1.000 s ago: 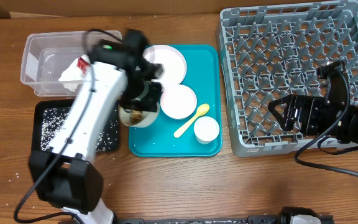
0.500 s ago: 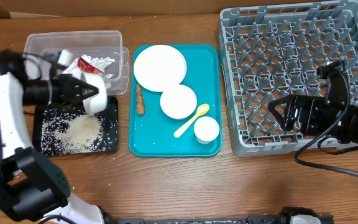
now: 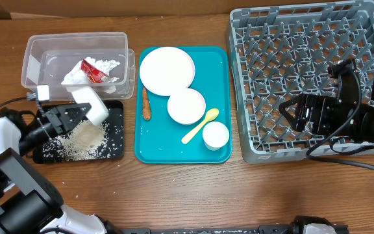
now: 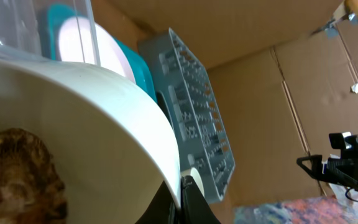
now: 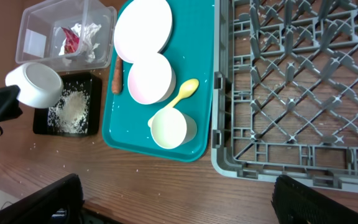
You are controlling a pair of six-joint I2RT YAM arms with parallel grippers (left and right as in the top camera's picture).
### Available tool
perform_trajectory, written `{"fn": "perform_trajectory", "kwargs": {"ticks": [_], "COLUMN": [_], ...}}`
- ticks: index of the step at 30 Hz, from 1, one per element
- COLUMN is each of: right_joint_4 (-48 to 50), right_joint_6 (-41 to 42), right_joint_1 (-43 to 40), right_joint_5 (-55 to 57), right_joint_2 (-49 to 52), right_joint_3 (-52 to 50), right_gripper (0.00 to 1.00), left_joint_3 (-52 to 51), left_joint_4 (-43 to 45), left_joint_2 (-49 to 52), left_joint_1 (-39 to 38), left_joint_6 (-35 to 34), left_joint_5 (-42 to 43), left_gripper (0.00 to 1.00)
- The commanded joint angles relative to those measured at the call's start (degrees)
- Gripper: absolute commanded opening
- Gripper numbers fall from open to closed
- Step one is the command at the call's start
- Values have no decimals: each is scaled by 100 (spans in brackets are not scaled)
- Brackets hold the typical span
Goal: Sort waste into correct bins and load items into the dishwasher
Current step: 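Tip the bowl over the black tray to dump the scrap, then place the emptied bowl back on the teal tray and release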
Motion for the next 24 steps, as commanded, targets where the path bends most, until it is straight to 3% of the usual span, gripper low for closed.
{"fn": "perform_trajectory", "kwargs": {"ticks": [1,11,17,22,24], "right_joint_4": [15,-17,-26,-48,-46], "right_joint_6": [-4,-7,-4,-4,-7], "right_joint_1": [-11,-11,-11,-11,-11], "right_joint_5": [-2,-2,-4,-2,-2], "right_joint_2": [11,11,11,11,11], "right_joint_3": [46,46,46,46,44], "right_gripper": [100,100,100,100,100], "left_joint_3": [-15,7,946,2441,2931], "left_joint_4": [289,188,-162,-205,114], "left_joint_2": [116,114,-33,-149,-149], "left_joint_1": [192,114,-601,-2068,-2933], "left_joint_6": [-922,-1113,-1071,-1606,-2251], "left_joint_5": [883,782,544,-1121,-2688], "left_gripper": [4,4,4,4,4]}}
